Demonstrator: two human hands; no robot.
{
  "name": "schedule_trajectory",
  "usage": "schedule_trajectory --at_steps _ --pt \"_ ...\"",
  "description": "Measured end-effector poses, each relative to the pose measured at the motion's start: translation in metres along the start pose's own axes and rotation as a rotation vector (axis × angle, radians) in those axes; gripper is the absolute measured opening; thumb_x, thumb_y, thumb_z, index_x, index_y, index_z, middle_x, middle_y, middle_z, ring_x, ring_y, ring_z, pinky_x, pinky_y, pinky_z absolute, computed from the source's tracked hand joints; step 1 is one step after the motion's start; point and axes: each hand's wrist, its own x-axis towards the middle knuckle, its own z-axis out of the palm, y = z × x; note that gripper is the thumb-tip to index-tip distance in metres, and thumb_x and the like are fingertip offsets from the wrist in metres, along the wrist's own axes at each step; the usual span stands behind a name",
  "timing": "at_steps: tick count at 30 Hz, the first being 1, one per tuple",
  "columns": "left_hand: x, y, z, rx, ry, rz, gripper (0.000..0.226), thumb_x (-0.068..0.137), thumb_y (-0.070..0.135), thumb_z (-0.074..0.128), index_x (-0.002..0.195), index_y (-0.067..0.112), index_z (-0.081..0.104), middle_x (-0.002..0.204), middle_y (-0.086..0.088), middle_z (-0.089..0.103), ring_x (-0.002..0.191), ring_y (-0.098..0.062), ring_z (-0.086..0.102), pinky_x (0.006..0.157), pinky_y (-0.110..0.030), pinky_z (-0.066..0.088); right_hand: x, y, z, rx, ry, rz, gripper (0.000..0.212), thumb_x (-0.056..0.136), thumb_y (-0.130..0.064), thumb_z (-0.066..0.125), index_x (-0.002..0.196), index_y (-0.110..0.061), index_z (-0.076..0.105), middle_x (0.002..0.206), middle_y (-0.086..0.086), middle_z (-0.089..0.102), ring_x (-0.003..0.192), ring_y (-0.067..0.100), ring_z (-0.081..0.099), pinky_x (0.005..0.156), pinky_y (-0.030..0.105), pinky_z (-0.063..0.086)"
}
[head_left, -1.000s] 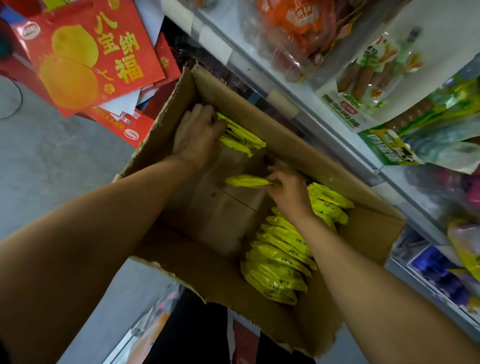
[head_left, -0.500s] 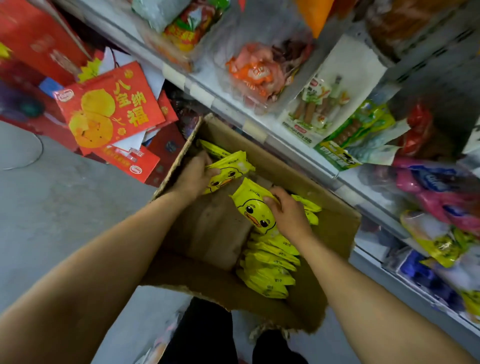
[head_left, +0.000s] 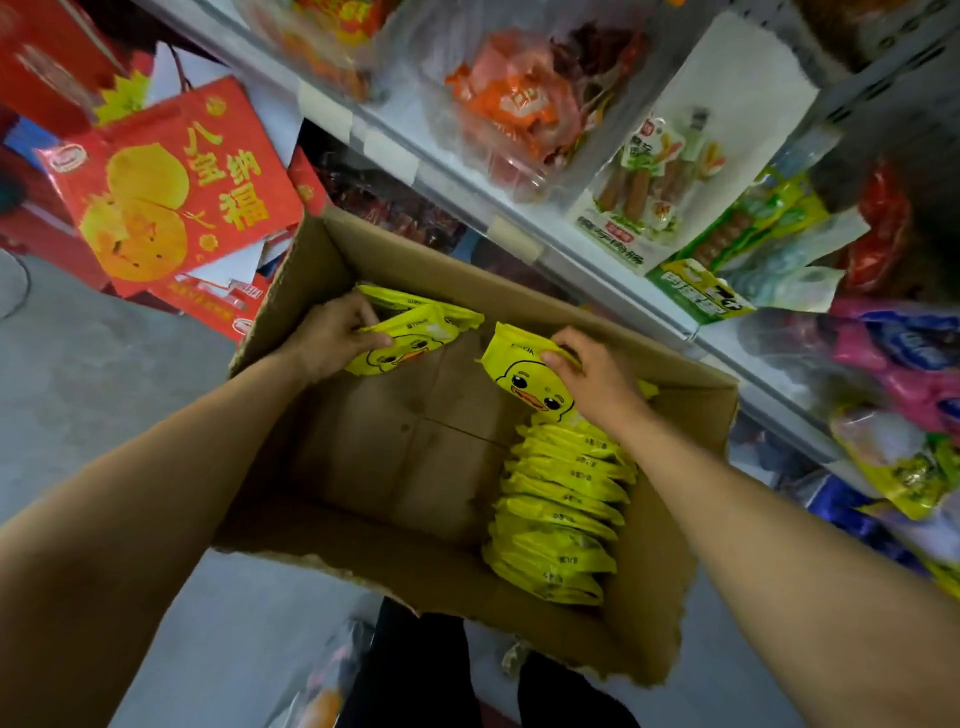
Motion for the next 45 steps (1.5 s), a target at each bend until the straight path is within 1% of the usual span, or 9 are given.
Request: schedule_trajectory --at_steps 6,10,16,20,30,34,37,42,45 --pt "0.021 0.000 -0.009 0.045 -0.112 0.061 0.026 0.078 0.018 0.079 0.077 0.015 0.054 0.075 0.003 0.059 0.070 0.002 0.051 0.059 -0.024 0.038 0.003 -0.018 0.021 0.042 -0.026 0.032 0.018 0.095 -0.047 0.056 0.101 -0.031 0.058 0.097 -0.005 0.067 0.091 0.018 0.062 0.081 0.038 0.050" --pt "0.027 -0.001 -0.019 0.087 -0.100 0.078 0.026 0.077 0.019 0.080 0.084 0.008 0.058 0.080 -0.007 0.063 0.072 -0.013 0.055 0.061 -0.028 0.038 0.009 -0.022 0.029 0.045 -0.025 0.063 0.022 0.094 -0.051 0.056 0.104 -0.031 0.057 0.098 -0.008 0.067 0.092 0.018 0.062 0.083 0.039 0.051" --pt "0.035 -0.003 -0.037 0.059 -0.101 0.039 0.026 0.077 0.017 0.080 0.083 0.009 0.057 0.083 -0.008 0.063 0.076 -0.014 0.056 0.059 -0.023 0.038 0.021 -0.029 0.031 0.083 -0.061 0.046 0.034 0.088 -0.063 0.050 0.103 -0.033 0.056 0.097 -0.010 0.068 0.091 0.015 0.065 0.084 0.044 0.053" --pt "0.037 -0.006 -0.046 0.013 -0.060 -0.019 0.026 0.077 0.016 0.080 0.087 0.006 0.058 0.082 -0.007 0.063 0.076 -0.014 0.055 0.060 -0.025 0.039 0.026 -0.036 0.029 0.099 -0.092 0.031 0.019 0.094 -0.050 0.056 0.098 -0.032 0.056 0.091 -0.007 0.067 0.088 0.018 0.064 0.083 0.046 0.053" --pt "0.010 0.007 -0.039 -0.066 -0.024 -0.103 0.028 0.080 0.018 0.077 0.075 0.021 0.050 0.072 0.003 0.053 0.069 -0.011 0.048 0.061 -0.028 0.037 0.015 -0.045 0.010 0.103 -0.073 -0.021 0.015 0.094 -0.043 0.058 0.095 -0.028 0.057 0.089 -0.008 0.066 0.085 0.018 0.062 0.080 0.039 0.050" --pt "-0.015 0.025 -0.032 -0.079 -0.030 -0.117 0.023 0.083 0.019 0.075 0.081 0.021 0.051 0.082 -0.002 0.061 0.081 -0.018 0.057 0.071 -0.034 0.046 -0.006 -0.047 -0.001 0.133 -0.035 -0.042 0.007 0.095 -0.036 0.060 0.093 -0.029 0.058 0.089 -0.008 0.065 0.085 0.015 0.060 0.076 0.033 0.045" --pt "-0.040 0.040 -0.023 -0.098 -0.016 -0.121 0.024 0.083 0.027 0.075 0.091 0.016 0.055 0.097 -0.012 0.068 0.094 -0.031 0.065 0.084 -0.049 0.051 -0.027 -0.046 -0.013 0.188 -0.020 -0.045 0.012 0.094 -0.030 0.062 0.103 -0.022 0.062 0.098 -0.006 0.066 0.094 0.015 0.060 0.082 0.031 0.045" --pt "-0.090 0.085 0.006 -0.056 0.049 -0.049 0.021 0.090 0.024 0.068 0.095 0.011 0.052 0.089 -0.008 0.066 0.078 -0.022 0.057 0.072 -0.036 0.044 -0.075 -0.031 -0.051 0.261 0.018 -0.121 0.039 0.094 -0.027 0.063 0.131 -0.032 0.056 0.134 -0.009 0.058 0.124 0.007 0.051 0.104 0.028 0.041" --pt "-0.124 0.119 0.030 -0.021 0.085 -0.005 0.019 0.092 0.024 0.065 0.092 0.009 0.054 0.077 -0.004 0.059 0.069 -0.017 0.047 0.062 -0.032 0.034 -0.114 -0.015 -0.080 0.287 0.051 -0.195 0.046 0.094 -0.021 0.063 0.136 -0.037 0.054 0.140 -0.013 0.054 0.127 -0.003 0.046 0.105 0.013 0.034"
